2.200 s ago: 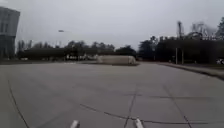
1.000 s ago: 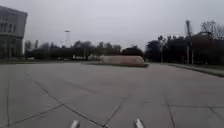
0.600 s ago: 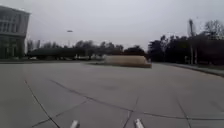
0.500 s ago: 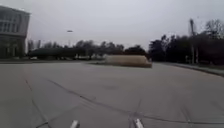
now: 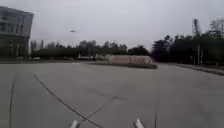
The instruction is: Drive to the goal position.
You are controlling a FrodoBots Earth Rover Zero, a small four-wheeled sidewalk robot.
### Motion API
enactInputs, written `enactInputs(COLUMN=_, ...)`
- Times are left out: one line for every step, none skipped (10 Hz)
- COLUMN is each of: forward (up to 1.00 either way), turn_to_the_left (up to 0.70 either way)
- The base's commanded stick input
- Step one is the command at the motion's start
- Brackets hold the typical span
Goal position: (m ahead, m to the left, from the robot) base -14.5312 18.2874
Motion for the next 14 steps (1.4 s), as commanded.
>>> enactInputs(forward=1.0, turn_to_the_left=0.42)
enactInputs(forward=1.0, turn_to_the_left=0.42)
enactInputs(forward=1.0, turn_to_the_left=0.42)
enactInputs(forward=1.0, turn_to_the_left=0.42)
enactInputs(forward=1.0, turn_to_the_left=0.42)
enactInputs(forward=1.0, turn_to_the_left=0.42)
enactInputs(forward=1.0, turn_to_the_left=0.42)
enactInputs(forward=1.0, turn_to_the_left=0.42)
enactInputs(forward=1.0, turn_to_the_left=0.42)
enactInputs(forward=1.0, turn_to_the_left=0.42)
enactInputs(forward=1.0, turn_to_the_left=0.42)
enactInputs(forward=1.0, turn_to_the_left=0.42)
enactInputs(forward=1.0, turn_to_the_left=0.42)
enactInputs(forward=1.0, turn_to_the_left=0.42)
